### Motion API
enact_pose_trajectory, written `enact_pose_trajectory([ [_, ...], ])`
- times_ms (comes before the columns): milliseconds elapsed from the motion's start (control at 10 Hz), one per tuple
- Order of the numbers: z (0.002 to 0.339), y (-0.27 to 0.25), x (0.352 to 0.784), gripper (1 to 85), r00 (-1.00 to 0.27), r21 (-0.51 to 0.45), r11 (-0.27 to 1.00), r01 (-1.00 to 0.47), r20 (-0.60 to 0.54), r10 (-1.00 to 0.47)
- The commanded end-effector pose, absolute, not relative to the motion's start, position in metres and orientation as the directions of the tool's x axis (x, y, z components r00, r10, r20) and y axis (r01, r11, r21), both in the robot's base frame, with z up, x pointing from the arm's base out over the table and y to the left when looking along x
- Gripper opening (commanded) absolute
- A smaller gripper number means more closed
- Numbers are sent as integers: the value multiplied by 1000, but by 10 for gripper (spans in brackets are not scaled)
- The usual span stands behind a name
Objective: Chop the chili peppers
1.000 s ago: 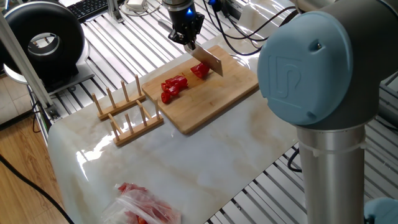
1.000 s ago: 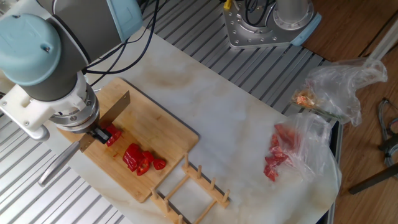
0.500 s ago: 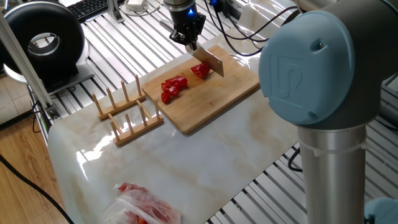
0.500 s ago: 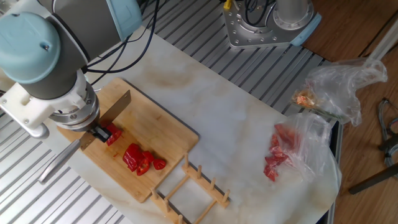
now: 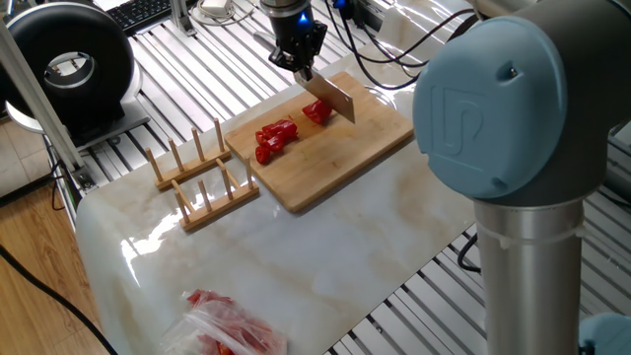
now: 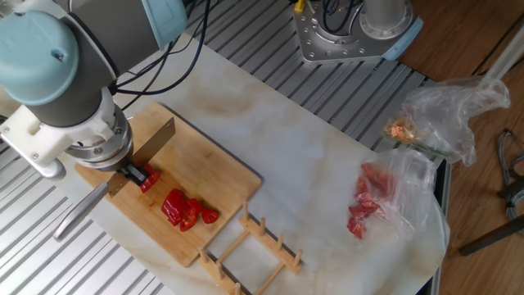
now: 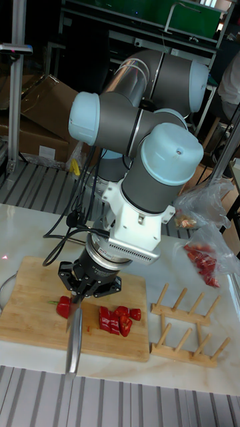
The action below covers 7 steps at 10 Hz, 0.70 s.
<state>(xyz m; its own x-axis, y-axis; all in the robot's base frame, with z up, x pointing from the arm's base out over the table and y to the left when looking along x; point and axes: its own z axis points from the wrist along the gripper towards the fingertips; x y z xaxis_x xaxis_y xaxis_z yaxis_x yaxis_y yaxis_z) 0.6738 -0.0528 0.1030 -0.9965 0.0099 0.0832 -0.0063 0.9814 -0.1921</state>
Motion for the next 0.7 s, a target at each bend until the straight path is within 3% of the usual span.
enact_pose_trajectory([
  [0, 97, -51, 671, 13, -997, -193, 981, 0, 71, 14],
  [600, 92, -54, 668, 13, -998, -185, 983, 3, 66, 15],
])
